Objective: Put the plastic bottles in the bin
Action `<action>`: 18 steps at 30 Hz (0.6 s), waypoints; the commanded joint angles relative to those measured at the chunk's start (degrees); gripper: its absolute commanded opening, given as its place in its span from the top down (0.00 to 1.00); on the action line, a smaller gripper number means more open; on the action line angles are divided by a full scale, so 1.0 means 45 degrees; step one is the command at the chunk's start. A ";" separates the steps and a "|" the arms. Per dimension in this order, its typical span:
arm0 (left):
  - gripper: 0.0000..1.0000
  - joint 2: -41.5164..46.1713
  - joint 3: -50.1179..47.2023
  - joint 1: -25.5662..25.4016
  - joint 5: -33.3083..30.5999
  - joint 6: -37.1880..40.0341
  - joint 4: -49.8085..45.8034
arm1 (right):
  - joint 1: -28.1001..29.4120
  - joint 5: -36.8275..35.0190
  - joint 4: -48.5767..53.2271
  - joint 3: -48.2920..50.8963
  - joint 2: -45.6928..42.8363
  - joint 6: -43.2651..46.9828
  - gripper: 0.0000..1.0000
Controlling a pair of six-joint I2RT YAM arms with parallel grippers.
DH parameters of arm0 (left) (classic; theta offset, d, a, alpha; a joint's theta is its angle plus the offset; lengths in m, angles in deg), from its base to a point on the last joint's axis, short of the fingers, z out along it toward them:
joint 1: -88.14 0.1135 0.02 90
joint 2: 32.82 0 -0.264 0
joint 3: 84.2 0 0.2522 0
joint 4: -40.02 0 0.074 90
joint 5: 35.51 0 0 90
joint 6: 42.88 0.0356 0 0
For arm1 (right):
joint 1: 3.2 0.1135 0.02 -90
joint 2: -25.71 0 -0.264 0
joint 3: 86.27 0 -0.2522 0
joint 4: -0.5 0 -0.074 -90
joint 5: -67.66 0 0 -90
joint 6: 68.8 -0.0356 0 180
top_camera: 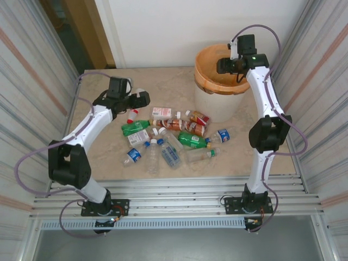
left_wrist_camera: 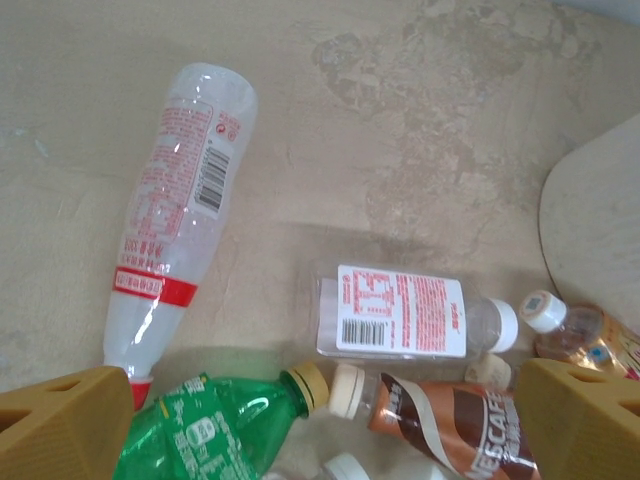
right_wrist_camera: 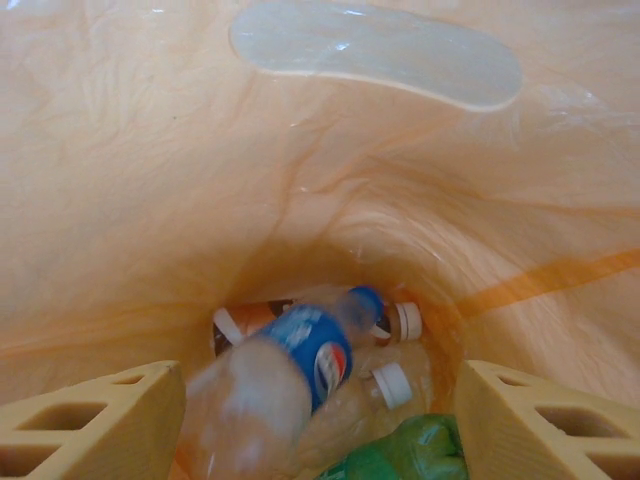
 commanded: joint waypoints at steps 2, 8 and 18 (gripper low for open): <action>0.07 -0.1253 0.1570 0.0360 0.0090 0.0787 -0.1190 | 0.0007 0.0011 0.0298 -0.0074 -0.1330 -0.0211 0.26; 0.07 -0.3453 0.3733 0.0439 -0.0156 0.1448 -0.2471 | 0.0019 -0.0068 0.0684 0.0373 -0.2500 -0.0824 0.10; 0.08 -0.7104 0.7789 0.0722 -0.0685 0.2344 -0.4928 | 0.0113 -0.0800 -0.0844 0.4041 -0.5895 -0.1733 0.02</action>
